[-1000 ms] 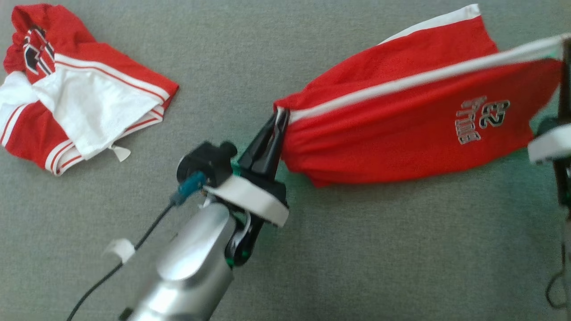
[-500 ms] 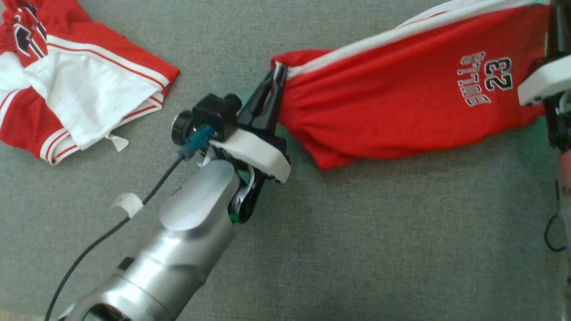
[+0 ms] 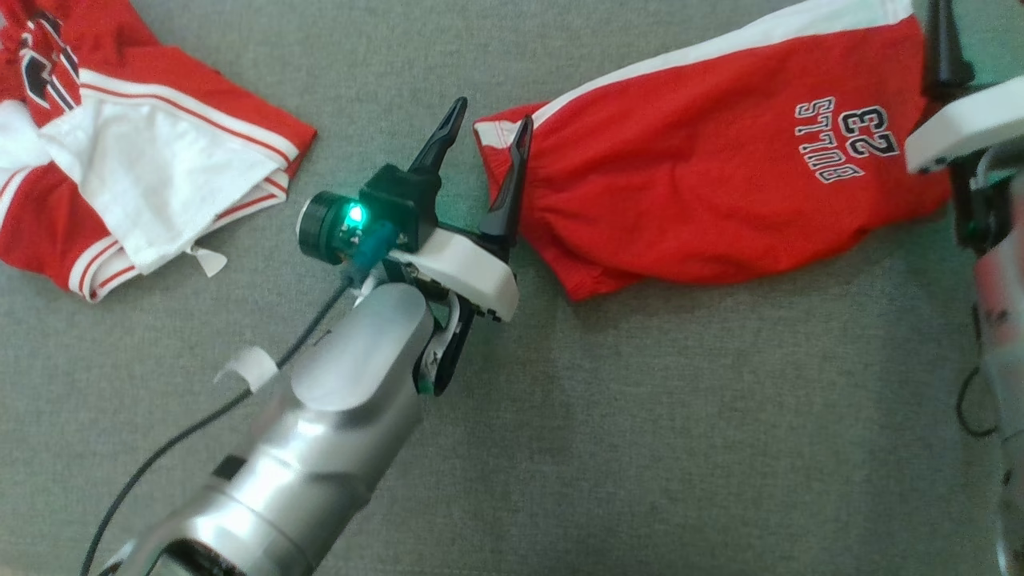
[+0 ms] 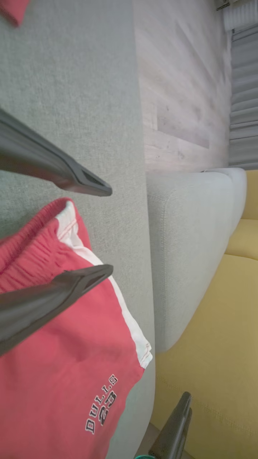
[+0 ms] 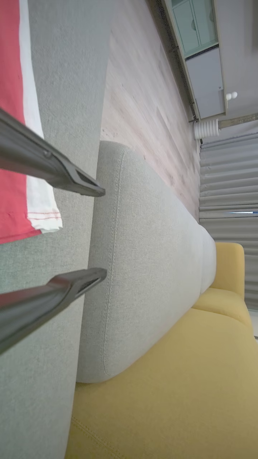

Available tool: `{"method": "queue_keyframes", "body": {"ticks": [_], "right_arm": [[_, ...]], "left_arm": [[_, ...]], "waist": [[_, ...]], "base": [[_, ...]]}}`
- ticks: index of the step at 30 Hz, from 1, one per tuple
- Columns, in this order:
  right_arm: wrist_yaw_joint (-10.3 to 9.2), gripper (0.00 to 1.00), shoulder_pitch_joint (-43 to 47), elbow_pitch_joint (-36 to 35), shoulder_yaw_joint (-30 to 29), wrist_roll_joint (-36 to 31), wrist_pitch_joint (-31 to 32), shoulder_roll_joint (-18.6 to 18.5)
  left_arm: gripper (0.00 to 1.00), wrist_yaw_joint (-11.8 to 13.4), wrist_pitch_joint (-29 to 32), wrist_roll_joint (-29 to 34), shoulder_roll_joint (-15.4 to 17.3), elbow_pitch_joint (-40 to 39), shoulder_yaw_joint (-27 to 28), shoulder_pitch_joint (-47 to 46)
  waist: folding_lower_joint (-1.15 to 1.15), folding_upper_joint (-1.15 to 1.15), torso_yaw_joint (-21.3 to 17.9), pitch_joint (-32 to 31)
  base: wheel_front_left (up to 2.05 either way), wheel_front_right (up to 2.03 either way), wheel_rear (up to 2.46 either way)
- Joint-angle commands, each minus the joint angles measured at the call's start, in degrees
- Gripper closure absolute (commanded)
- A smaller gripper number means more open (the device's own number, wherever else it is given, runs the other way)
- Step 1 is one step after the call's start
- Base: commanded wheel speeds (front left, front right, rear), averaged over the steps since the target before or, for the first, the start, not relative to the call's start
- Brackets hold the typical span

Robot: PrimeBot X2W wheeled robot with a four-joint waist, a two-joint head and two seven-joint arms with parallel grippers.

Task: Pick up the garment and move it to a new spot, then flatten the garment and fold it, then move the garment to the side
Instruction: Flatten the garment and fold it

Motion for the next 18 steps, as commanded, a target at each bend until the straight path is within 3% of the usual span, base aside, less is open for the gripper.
{"method": "queue_keyframes", "body": {"ticks": [1, 5, 11, 18], "right_arm": [[-0.04, 0.0, 2.4, -1.8, 1.6, 1.4, -0.8, 1.0], [-0.04, 0.0, 8.5, -2.4, 3.7, 5.2, -1.0, 0.9], [-0.04, 0.0, 12.8, -2.4, 4.7, 11.3, 0.4, -1.0], [-0.04, 0.0, 11.8, -0.2, 5.0, 17.5, 5.1, -4.6]], "left_arm": [[0.0, 1.7, -0.5, 2.4, 0.8, -2.6, 2.5, 1.2], [0.0, 5.3, -0.5, 9.2, 0.8, -7.7, 5.6, 6.7], [0.0, 8.7, -0.5, 19.7, 1.2, -23.6, 12.3, 18.7], [0.0, 10.2, -0.5, 27.3, 1.3, -35.4, 15.4, 30.1]], "waist": [[0.0, 0.0, -0.5, -1.7], [0.0, 0.0, -1.1, -4.2], [0.0, 0.0, -0.3, -5.9], [0.0, 0.0, 3.0, -6.0]], "base": [[0.0, 0.0, 0.0], [0.0, 0.0, 0.0], [0.0, 0.0, 0.0], [0.0, 0.0, 0.0]]}}
